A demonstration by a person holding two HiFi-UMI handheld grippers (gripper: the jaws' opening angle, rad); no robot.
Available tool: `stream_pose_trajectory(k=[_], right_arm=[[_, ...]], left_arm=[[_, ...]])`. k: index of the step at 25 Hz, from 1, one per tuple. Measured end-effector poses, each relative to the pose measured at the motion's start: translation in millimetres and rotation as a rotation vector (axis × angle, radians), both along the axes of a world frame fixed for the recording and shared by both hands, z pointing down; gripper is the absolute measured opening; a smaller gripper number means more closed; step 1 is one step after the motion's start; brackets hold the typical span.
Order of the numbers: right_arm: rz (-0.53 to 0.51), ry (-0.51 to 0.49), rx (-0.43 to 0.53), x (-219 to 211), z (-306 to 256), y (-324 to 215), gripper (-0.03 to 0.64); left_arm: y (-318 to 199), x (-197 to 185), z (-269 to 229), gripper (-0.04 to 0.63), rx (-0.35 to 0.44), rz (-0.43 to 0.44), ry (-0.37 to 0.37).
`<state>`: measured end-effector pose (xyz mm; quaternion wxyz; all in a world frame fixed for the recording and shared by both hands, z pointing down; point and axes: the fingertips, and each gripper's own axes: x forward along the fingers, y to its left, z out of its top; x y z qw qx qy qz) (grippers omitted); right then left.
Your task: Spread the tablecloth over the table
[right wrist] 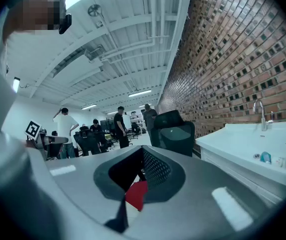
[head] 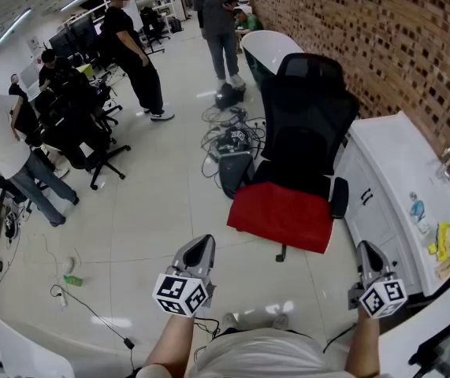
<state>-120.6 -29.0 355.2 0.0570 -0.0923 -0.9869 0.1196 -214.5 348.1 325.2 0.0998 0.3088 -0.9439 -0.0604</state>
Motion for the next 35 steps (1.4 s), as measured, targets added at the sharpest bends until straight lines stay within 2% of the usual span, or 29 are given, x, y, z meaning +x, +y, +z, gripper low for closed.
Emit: stream_pose_trajectory(k=[7,14,19,24,29,35], right_arm=[[-0.044,0.033,-0.011,-24,25,-45,0.006],[-0.074,0.044,-0.022,-60,33,-37,0.006],[-0.046,0.062,0.010,-86,40,-28,0.006],[0.046,0.091,0.033,-131,49,-17,0.006],[0.138,0.104,0.053,-168,57,-4,0.006],[0.191,0.119,0.058,-198,87,-12,0.006]], left_arm=[[-42,-12,17,0.005,-0.011,-0.052,0.010],[-33,-40,25,0.005,-0.019,-0.069,0.029],[-18,-88,48,0.005,0.003,-0.054,0.059],[0,-165,72,0.005,0.012,0.007,0.091],[10,-234,94,0.005,-0.050,0.089,0.109],[-16,-273,131,0.005,-0.087,0.148,0.131]])
